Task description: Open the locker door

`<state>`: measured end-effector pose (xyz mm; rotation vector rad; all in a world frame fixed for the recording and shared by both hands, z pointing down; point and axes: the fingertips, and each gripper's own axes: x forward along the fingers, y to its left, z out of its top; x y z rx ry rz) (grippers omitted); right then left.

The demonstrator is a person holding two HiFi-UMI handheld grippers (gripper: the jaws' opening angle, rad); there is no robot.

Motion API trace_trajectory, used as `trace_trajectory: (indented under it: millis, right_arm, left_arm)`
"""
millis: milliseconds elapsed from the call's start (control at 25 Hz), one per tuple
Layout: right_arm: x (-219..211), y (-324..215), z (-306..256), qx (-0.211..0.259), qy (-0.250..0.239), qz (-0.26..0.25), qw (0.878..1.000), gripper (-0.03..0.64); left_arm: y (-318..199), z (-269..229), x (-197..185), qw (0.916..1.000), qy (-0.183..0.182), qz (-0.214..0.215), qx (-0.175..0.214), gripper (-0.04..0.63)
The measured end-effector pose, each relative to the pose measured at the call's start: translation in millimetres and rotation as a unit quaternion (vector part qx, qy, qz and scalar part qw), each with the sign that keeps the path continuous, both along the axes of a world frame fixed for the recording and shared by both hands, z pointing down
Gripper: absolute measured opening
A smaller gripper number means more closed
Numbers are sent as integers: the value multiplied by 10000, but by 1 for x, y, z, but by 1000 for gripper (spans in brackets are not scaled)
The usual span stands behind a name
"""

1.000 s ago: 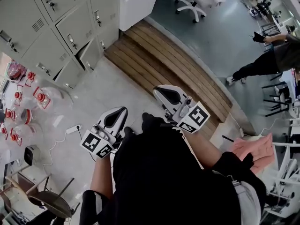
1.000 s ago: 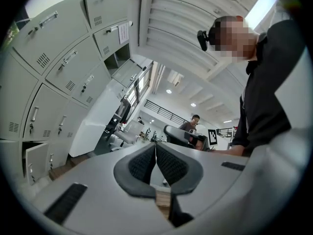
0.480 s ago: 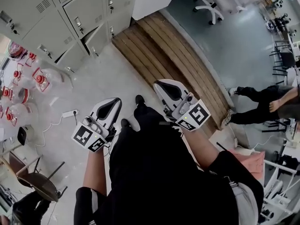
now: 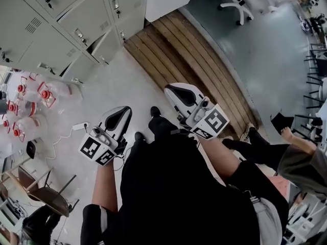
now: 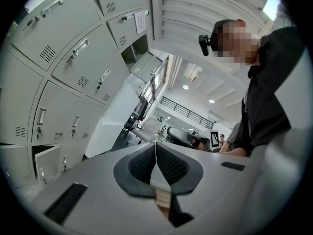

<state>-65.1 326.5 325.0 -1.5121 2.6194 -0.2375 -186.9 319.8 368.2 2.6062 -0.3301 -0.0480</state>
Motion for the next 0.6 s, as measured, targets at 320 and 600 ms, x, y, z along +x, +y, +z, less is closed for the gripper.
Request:
trace_trajectory:
  millis: [320, 600]
  right_arm:
    - [64, -47, 9, -159, -168, -138, 9996, 12]
    - [105, -77, 10, -79, -226, -419, 9988, 12]
  left_arm:
    - [-45, -16, 71, 9999, 52, -44, -101, 17]
    - [-63, -28, 114, 9998, 36, -170, 23, 17]
